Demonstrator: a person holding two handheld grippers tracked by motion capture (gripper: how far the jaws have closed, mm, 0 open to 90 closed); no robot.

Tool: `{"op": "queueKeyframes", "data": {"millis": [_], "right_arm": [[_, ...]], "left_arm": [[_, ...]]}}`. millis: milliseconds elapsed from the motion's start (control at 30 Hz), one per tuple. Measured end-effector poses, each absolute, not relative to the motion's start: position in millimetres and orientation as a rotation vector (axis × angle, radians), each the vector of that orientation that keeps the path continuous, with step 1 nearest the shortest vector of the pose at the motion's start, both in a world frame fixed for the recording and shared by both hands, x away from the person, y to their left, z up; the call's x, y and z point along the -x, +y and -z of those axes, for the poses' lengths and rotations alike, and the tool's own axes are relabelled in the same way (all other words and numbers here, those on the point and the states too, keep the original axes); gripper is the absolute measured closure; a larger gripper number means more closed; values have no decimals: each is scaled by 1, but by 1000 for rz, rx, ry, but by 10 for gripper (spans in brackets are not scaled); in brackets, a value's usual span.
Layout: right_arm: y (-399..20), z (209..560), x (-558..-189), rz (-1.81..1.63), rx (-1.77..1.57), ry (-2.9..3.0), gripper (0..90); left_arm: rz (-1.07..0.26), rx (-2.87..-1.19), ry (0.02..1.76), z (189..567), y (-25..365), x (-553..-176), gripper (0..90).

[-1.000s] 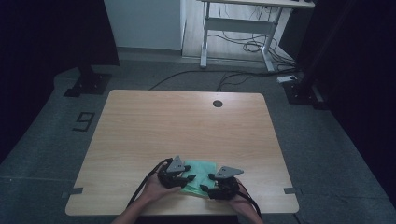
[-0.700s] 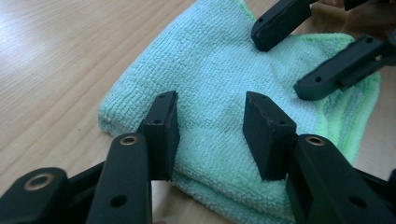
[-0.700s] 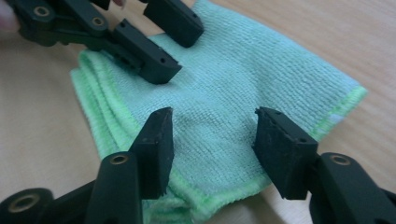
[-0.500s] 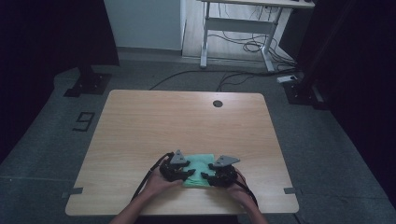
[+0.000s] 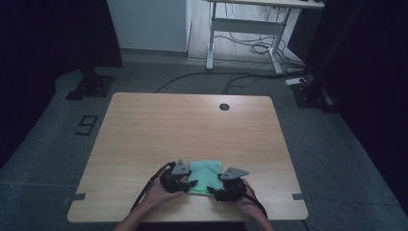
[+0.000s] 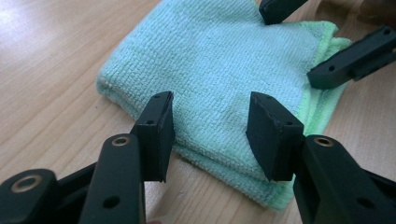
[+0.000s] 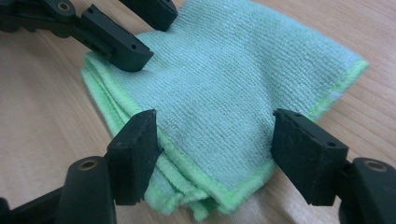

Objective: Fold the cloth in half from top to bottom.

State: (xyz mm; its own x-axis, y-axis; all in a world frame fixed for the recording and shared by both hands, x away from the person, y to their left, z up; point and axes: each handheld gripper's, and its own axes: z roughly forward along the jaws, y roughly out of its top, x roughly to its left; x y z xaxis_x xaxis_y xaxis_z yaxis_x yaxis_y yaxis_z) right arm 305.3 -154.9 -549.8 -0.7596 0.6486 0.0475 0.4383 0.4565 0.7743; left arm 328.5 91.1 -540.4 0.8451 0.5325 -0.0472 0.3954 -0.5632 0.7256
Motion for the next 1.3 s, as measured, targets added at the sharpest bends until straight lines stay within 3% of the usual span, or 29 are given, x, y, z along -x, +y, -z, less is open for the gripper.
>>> {"op": "queueKeyframes", "data": {"millis": [233, 533, 733, 1000, 1300], "right_arm": [[-148, 552, -320, -1159, -956, 2420, 313], [-140, 551, -381, -1145, -1037, 2385, 315], [-140, 552, -412, -1174, -1071, 2381, 318], [-143, 547, -411, -1236, -1081, 2361, 306], [-157, 522, -379, -1330, -1021, 2256, 298]], "left_arm": [[-220, -2257, 693, 540, 88, -357, 528], [-249, -2262, 731, 539, 90, -419, 530], [-283, -2254, 760, 538, 91, -438, 528], [-338, -2222, 776, 528, 97, -433, 488], [-367, -2115, 752, 504, 119, -390, 486]]}}
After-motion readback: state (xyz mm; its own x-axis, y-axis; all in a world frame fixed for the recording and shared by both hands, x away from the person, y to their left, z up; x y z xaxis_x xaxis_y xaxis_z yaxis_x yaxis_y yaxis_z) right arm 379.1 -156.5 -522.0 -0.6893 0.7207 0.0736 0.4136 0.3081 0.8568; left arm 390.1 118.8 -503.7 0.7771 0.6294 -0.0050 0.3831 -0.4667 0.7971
